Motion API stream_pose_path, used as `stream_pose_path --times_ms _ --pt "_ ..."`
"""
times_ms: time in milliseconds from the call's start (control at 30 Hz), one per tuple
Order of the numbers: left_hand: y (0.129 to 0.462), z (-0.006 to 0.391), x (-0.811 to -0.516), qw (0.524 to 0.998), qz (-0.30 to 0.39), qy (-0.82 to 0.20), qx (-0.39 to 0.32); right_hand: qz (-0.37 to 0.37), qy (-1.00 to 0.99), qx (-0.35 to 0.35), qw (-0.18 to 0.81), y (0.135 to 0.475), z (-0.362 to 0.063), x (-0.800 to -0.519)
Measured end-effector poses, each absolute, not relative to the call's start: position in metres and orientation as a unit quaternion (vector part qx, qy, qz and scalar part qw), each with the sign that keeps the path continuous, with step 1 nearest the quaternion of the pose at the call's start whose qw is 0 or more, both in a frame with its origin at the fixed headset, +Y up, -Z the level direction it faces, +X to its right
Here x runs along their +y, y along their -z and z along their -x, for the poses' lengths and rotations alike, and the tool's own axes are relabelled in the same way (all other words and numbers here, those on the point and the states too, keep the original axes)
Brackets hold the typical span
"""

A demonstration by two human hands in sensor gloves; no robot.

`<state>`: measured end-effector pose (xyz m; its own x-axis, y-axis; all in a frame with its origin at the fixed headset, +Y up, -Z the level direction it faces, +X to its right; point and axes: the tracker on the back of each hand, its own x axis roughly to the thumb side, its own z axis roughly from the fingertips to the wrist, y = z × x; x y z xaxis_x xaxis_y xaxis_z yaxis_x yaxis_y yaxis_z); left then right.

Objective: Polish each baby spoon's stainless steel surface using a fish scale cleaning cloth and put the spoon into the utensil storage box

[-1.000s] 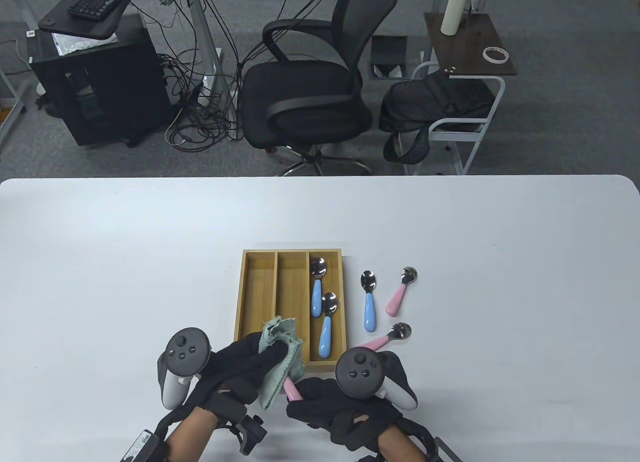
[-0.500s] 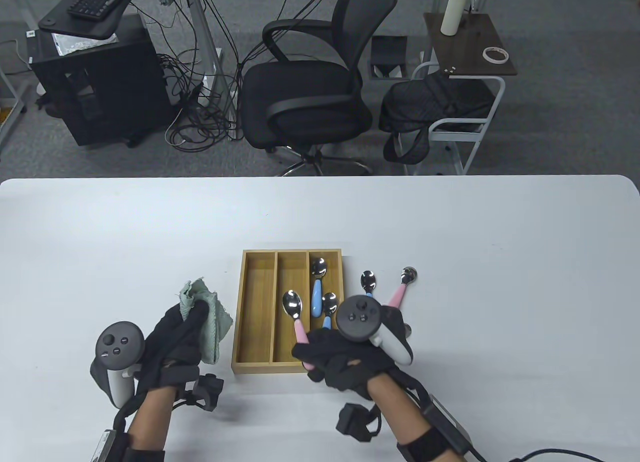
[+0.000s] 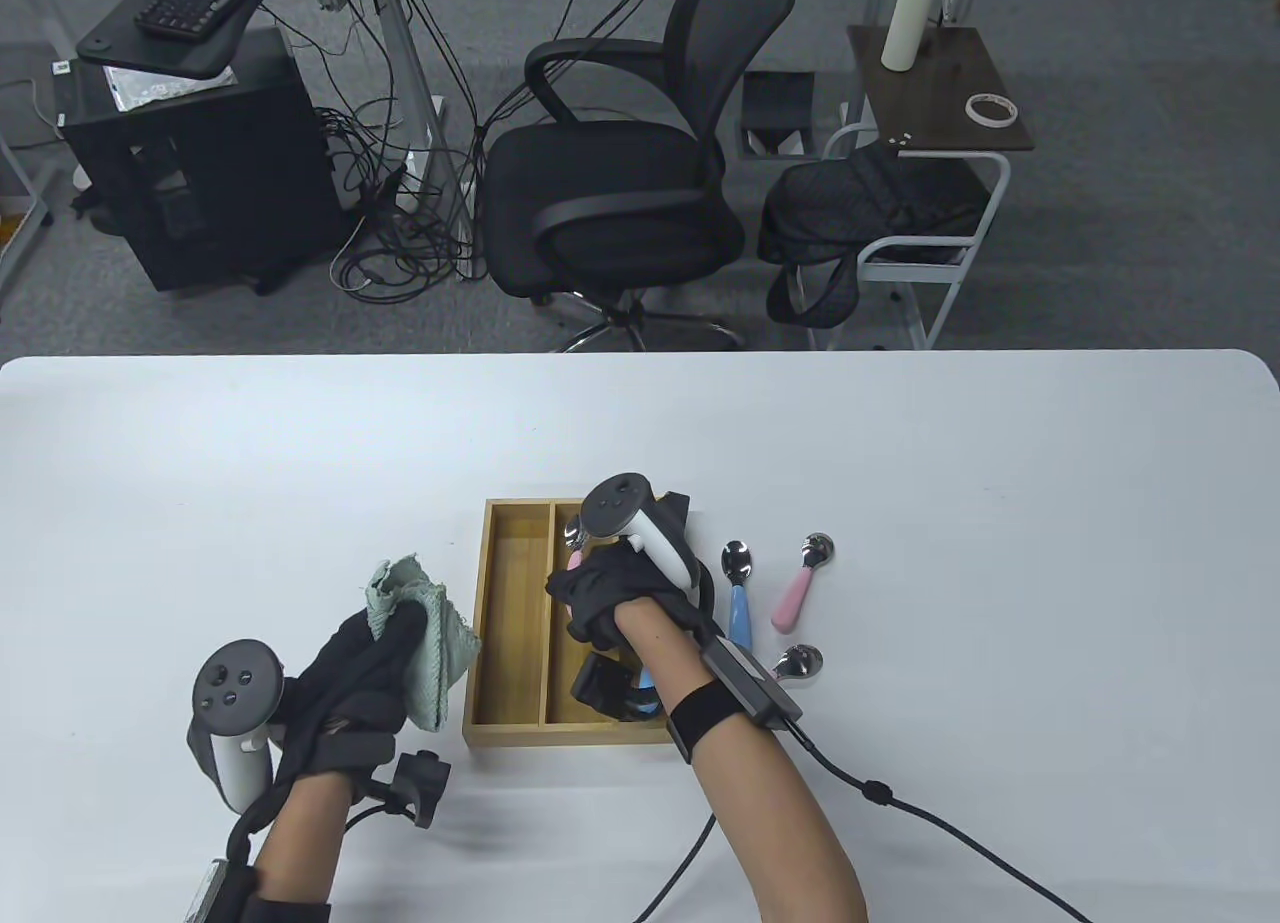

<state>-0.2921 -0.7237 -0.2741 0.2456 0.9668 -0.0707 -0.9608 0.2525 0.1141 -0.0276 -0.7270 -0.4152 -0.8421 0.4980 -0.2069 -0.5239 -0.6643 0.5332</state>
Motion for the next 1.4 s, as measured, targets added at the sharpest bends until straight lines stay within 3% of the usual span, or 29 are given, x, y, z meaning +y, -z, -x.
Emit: stream_pose_path --times_ms 300,500,700,800,900,1067,1400 --pt "0.275 0.289 -0.724 0.798 -0.016 -0.6 0.056 0.02 -0.909 0.301 0.288 0.419 0.025 -0.731" --pt "0.274 0.288 -0.724 0.8 -0.014 -0.597 0.057 0.003 -0.918 0.277 0.285 0.409 0.016 -0.703" --pt "0.274 0.288 -0.724 0.797 -0.013 -0.602 0.056 0.026 -0.967 0.211 0.138 0.382 -0.024 -0.675" --pt "0.274 0.286 -0.724 0.796 -0.008 -0.603 0.053 0.074 -0.976 0.205 0.009 0.362 -0.054 -0.686" --pt "0.273 0.283 -0.724 0.793 -0.002 -0.607 0.047 0.109 -0.967 0.224 -0.058 0.345 -0.075 -0.707" --pt "0.271 0.277 -0.721 0.8 0.0 -0.599 0.035 0.134 -0.953 0.261 -0.068 0.331 -0.082 -0.737" --pt "0.271 0.272 -0.72 0.81 0.006 -0.586 0.021 0.169 -0.92 0.351 -0.049 0.341 -0.077 -0.756"
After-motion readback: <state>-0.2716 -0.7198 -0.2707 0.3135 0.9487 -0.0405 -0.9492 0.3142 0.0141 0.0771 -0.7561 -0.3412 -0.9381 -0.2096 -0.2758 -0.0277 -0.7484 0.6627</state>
